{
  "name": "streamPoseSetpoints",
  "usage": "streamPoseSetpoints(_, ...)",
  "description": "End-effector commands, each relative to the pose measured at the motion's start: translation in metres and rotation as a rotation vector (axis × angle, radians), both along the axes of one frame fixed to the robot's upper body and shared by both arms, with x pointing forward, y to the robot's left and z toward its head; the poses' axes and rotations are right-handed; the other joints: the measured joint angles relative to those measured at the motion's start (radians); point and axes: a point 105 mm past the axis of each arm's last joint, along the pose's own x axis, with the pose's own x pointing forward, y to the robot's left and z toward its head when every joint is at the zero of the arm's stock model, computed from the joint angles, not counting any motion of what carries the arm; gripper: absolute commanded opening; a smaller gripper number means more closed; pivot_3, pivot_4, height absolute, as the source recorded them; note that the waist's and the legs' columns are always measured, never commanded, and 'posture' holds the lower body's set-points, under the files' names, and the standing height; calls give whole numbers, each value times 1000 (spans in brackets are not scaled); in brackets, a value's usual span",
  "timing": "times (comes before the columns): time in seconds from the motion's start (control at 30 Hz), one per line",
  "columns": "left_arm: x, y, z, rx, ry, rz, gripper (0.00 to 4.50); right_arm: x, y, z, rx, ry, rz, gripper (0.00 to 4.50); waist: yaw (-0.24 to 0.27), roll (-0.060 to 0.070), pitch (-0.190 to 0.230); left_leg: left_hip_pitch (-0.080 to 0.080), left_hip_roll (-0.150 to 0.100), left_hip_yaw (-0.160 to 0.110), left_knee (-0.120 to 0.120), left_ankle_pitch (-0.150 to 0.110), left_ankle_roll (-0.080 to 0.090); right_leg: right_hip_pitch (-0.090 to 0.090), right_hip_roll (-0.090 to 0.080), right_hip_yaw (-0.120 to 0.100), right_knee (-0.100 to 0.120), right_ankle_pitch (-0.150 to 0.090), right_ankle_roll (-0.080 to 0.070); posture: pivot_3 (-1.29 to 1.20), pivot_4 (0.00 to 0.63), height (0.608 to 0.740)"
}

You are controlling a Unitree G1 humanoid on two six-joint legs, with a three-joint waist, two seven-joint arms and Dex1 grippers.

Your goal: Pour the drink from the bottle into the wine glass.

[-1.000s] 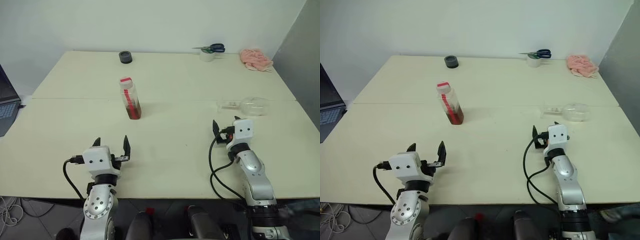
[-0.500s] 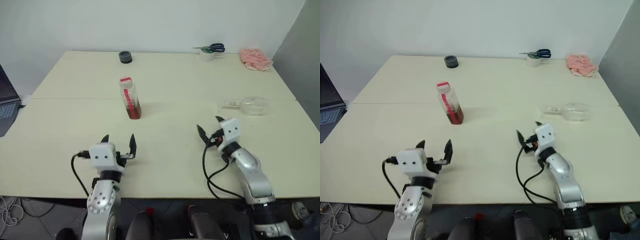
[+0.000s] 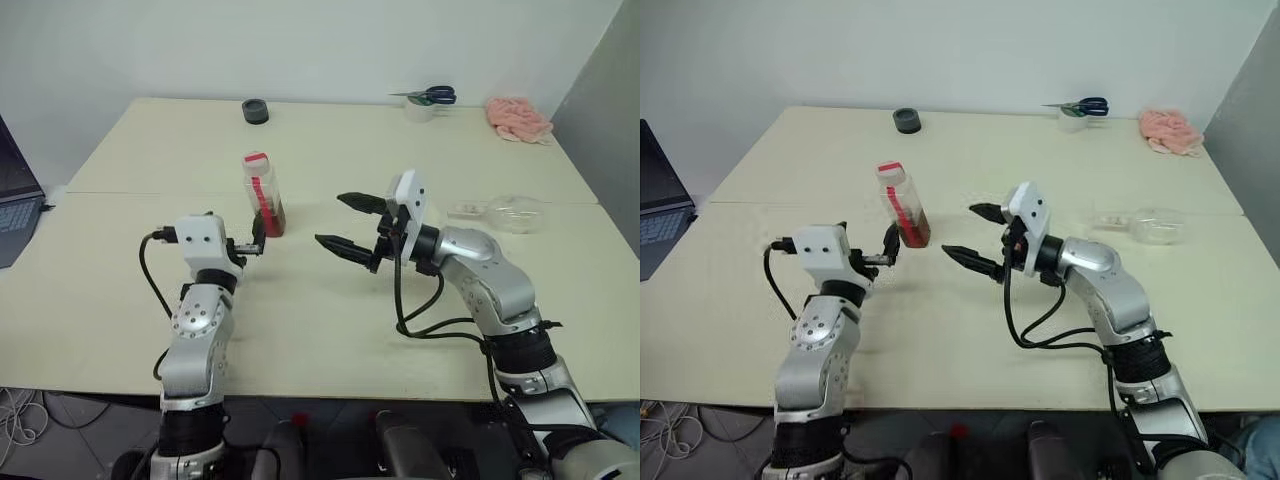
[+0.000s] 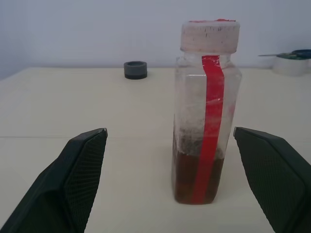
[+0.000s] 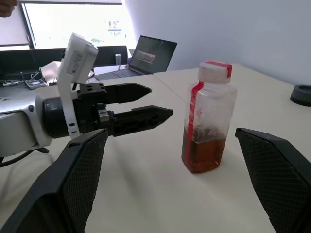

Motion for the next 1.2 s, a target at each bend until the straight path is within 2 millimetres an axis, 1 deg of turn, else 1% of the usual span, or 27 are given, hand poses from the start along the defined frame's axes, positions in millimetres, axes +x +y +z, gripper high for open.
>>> streamPoseSetpoints(0.03,3,-8,11,7,-46,-47,4468,-1,3,14,22,-27,24,4500,0,0,0,0,0,0,0,0,0,0,0,0,0,0,0,0,150,740)
streamPoseSetpoints(0.13,7,-13,14,-2,-54,-68,4468,1,5,18,32,-24,24,4500,-2,0,0,0,0,0,0,0,0,0,0,0,0,0,0,0,150,740)
streamPoseSetpoints(0.33,22,-13,22,20,-68,-38,4468,1,8,20,41,-23,29,4500,0,0,0,0,0,-1,0,0,0,0,0,0,1,0,0,0,150,740)
streamPoseSetpoints(0.47,33,-16,28,31,-81,-50,4468,-1,10,21,55,-9,33,4500,0,0,0,0,0,-1,0,0,0,0,0,0,1,0,0,0,150,740)
streamPoseSetpoints(0.73,51,-23,31,36,-83,-84,4468,-3,13,24,74,-4,23,4500,0,0,0,0,0,-1,0,0,0,0,0,-1,1,0,0,0,150,740)
streamPoseSetpoints(0.83,57,-21,31,40,-83,-78,4468,-4,15,23,80,-4,17,4500,0,0,0,0,0,-1,0,0,0,0,0,-2,1,0,0,0,150,740)
streamPoseSetpoints(1.0,64,-23,31,43,-86,-87,4468,-1,16,25,93,-5,-11,4500,0,0,0,0,0,-2,0,0,0,0,0,-2,1,0,0,0,150,740)
streamPoseSetpoints(1.2,72,-26,35,27,-94,-95,4468,-3,19,20,83,-3,-15,4500,0,0,0,-1,0,-2,0,0,0,0,0,-2,1,0,0,0,150,740)
